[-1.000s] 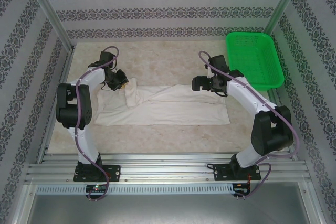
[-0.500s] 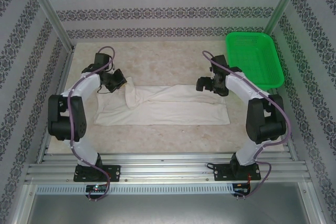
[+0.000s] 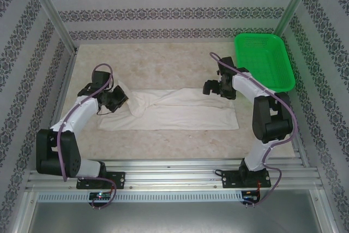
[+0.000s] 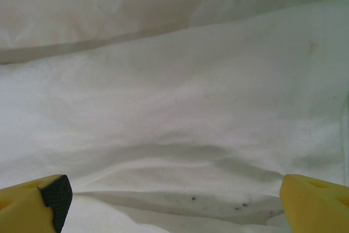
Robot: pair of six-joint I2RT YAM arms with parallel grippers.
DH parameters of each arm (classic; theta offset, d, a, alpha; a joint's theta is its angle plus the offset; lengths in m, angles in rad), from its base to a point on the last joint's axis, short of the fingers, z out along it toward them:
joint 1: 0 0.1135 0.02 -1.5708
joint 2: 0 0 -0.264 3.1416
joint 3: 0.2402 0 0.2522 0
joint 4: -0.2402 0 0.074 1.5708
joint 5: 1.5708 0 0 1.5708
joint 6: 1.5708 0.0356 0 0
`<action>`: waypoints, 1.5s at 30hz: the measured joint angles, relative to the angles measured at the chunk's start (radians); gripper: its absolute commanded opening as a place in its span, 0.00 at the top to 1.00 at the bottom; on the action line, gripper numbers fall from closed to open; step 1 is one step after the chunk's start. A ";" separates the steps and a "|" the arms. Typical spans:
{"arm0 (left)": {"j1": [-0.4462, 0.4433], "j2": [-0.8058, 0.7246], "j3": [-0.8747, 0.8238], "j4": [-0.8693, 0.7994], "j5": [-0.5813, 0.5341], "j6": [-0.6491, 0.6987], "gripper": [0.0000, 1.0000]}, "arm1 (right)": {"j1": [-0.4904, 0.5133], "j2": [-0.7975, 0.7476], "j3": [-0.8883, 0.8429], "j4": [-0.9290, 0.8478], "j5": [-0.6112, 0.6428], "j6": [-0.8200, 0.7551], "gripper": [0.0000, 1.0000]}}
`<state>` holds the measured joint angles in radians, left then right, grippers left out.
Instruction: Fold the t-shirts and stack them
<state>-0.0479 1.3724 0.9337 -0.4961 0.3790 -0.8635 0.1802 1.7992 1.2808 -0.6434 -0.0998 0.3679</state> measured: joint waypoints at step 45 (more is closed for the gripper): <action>-0.023 0.122 -0.151 -0.017 -0.264 -0.098 0.97 | -0.002 0.025 0.000 0.008 -0.097 -0.008 0.02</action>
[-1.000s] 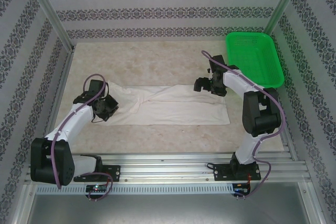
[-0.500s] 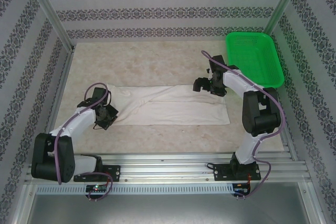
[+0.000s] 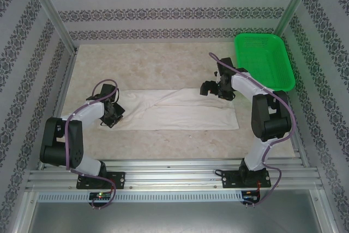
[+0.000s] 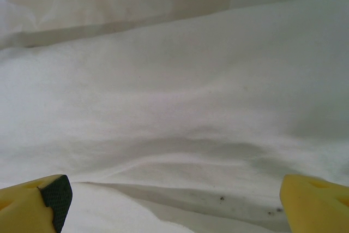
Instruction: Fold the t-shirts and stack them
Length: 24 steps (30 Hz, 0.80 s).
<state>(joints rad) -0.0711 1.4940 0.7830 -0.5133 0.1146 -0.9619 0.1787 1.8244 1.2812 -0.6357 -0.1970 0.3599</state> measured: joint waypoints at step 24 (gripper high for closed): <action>-0.296 -0.045 0.336 -0.270 -0.021 0.378 0.45 | -0.005 -0.029 -0.021 0.011 -0.005 -0.013 0.02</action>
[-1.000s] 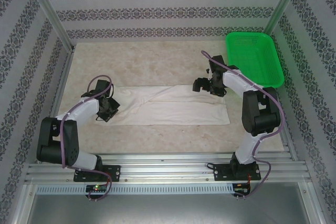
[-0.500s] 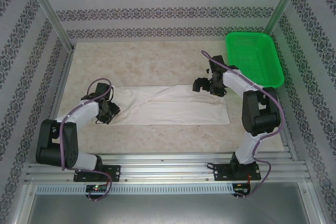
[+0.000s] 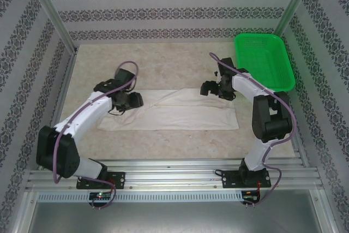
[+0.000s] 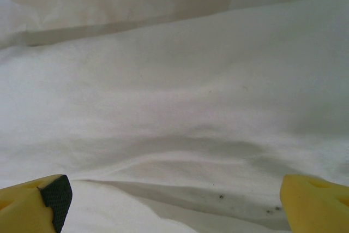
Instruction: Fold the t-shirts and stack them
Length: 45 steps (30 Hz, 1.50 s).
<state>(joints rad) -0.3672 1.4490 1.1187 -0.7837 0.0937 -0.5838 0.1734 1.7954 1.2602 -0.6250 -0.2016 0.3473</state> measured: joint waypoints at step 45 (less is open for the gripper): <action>-0.138 0.408 0.114 -0.051 -0.211 0.194 0.84 | -0.028 -0.164 -0.111 0.039 -0.036 -0.029 0.02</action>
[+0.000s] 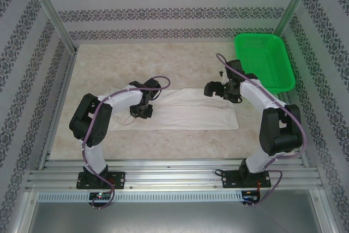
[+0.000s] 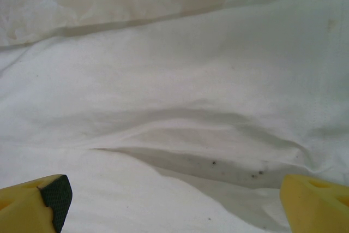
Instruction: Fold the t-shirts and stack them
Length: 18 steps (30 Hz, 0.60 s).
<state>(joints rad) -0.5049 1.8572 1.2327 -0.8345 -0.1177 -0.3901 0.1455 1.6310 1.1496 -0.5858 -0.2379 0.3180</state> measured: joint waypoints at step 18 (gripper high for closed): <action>0.000 -0.004 0.025 -0.023 0.024 0.018 1.00 | 0.000 0.000 0.000 0.000 0.000 0.001 0.02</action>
<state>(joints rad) -0.5049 1.8534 1.2575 -0.8574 -0.0940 -0.3721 0.1455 1.6310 1.1496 -0.5858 -0.2379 0.3187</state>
